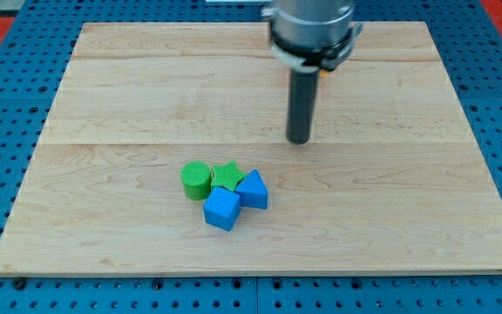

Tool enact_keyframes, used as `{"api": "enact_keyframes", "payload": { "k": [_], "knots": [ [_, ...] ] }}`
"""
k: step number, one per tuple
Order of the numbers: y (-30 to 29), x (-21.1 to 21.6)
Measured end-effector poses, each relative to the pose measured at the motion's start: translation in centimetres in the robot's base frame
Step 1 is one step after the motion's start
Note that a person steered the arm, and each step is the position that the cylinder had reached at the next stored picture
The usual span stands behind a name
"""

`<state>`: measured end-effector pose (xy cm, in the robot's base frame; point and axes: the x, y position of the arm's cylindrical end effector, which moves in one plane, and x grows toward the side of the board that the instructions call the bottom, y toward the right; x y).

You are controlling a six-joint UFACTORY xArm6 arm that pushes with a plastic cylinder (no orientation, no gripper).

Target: Push the yellow hexagon towards the top left of the board

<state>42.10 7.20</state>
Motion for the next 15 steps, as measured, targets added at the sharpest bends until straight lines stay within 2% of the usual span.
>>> {"api": "enact_keyframes", "payload": {
  "k": [1, 3, 4, 5, 6, 7, 9, 11, 13, 14, 15],
  "knots": [
    [4.7, -6.7],
    [5.6, -17.4],
    [-0.1, -19.2],
    [4.3, -19.5],
    [5.6, -22.8],
    [2.8, -22.9],
    [-15.0, -22.0],
    [-15.6, -22.9],
    [-15.9, -21.6],
    [-17.8, -14.5],
    [-22.0, -14.1]
  ]
}}
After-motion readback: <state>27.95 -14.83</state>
